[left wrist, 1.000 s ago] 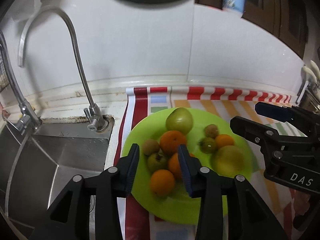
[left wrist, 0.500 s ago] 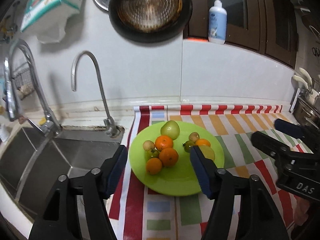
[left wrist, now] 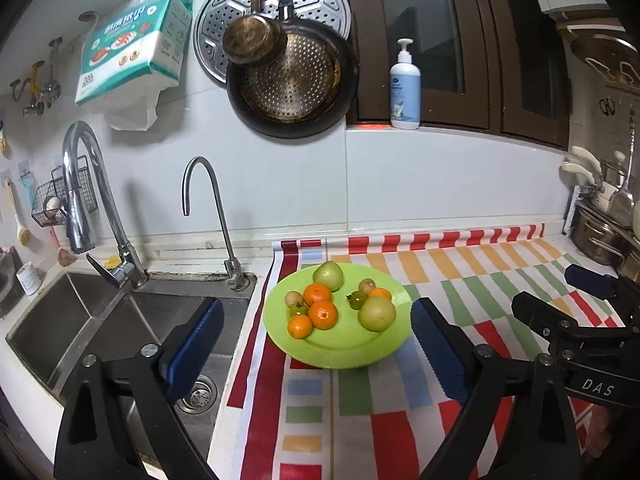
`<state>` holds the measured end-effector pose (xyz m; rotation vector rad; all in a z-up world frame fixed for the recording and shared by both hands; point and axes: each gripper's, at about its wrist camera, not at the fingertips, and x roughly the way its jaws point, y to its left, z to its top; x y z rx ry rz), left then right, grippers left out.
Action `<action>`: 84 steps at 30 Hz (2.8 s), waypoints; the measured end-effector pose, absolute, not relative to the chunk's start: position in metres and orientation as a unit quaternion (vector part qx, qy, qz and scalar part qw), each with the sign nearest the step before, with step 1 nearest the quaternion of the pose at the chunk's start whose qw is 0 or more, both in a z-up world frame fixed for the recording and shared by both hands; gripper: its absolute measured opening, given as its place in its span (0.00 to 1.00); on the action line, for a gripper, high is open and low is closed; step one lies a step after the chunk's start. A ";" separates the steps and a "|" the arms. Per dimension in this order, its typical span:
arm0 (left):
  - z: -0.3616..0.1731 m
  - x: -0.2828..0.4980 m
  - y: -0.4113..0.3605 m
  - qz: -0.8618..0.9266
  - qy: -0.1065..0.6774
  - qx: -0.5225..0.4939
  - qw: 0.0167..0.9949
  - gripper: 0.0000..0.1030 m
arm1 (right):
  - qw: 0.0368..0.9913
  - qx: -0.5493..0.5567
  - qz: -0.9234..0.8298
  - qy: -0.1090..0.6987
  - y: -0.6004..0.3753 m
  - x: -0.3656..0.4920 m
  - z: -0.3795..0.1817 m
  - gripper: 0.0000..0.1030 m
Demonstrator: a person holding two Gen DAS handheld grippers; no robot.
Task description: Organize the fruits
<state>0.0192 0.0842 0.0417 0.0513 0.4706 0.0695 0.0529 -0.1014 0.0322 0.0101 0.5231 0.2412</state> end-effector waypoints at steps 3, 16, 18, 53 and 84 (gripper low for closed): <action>0.040 0.009 0.079 0.026 0.230 0.027 0.972 0.98 | 0.960 0.007 0.113 0.257 -0.109 0.040 0.033 0.90; 0.034 -0.023 0.071 0.027 0.229 0.033 0.972 1.00 | 0.964 0.002 0.094 0.249 -0.126 0.004 0.033 0.93; 0.035 -0.026 0.070 0.031 0.227 0.034 0.973 1.00 | 0.964 0.001 0.094 0.248 -0.128 0.002 0.034 0.93; 0.036 -0.025 0.065 0.026 0.224 0.036 0.974 1.00 | 0.964 0.004 0.092 0.248 -0.133 -0.001 0.035 0.93; 0.032 -0.022 0.063 0.025 0.228 0.040 0.972 1.00 | 0.963 0.002 0.093 0.252 -0.134 0.004 0.032 0.93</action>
